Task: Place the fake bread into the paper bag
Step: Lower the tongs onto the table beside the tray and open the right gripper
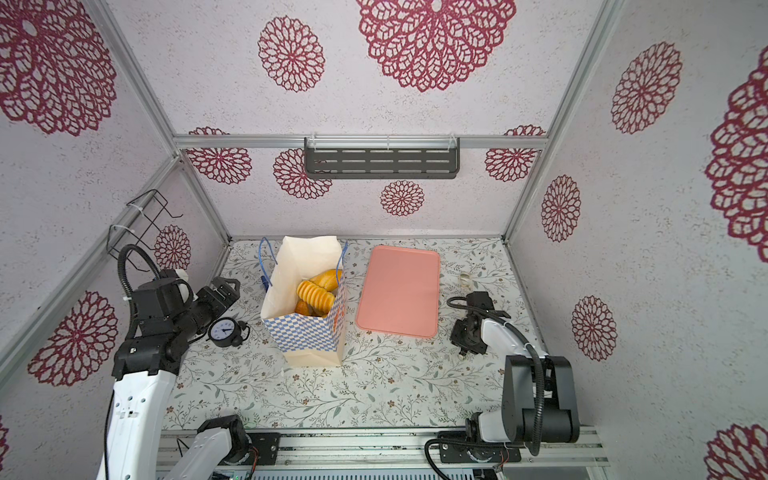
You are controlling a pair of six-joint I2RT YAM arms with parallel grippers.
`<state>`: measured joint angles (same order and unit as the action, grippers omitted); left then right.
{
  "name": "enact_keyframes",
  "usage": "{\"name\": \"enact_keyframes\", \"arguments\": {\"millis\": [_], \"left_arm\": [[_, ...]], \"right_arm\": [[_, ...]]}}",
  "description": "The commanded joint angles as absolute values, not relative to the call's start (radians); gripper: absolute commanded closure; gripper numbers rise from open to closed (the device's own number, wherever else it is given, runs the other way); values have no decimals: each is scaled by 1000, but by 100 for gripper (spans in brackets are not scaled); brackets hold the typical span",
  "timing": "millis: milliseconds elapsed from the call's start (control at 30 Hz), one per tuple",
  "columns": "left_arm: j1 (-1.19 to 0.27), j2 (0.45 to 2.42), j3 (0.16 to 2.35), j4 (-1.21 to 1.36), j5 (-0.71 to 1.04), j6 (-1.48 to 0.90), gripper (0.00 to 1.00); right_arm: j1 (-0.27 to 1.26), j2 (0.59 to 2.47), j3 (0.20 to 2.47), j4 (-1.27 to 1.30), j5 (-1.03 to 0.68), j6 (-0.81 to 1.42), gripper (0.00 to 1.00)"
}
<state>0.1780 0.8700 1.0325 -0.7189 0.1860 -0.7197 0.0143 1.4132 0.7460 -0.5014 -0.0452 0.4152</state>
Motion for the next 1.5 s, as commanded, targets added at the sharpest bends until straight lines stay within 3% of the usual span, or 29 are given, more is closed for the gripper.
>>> {"name": "enact_keyframes", "arguments": {"millis": [0, 300, 867, 1033, 1300, 1467], "left_arm": [[187, 856, 1029, -688, 207, -726, 3], [193, 856, 1025, -691, 213, -723, 3], [194, 861, 1027, -695, 229, -723, 3], [195, 859, 1038, -703, 228, -720, 2], [195, 904, 1121, -709, 211, -671, 3], [195, 915, 1156, -637, 52, -608, 3]], "right_arm": [[12, 1423, 749, -466, -18, 419, 60], [10, 1439, 744, -454, -21, 419, 58], [8, 1414, 756, -472, -8, 419, 25], [6, 1395, 779, -485, -9, 419, 23], [6, 1231, 874, -472, -4, 410, 23], [6, 1086, 946, -388, 144, 408, 18]]}}
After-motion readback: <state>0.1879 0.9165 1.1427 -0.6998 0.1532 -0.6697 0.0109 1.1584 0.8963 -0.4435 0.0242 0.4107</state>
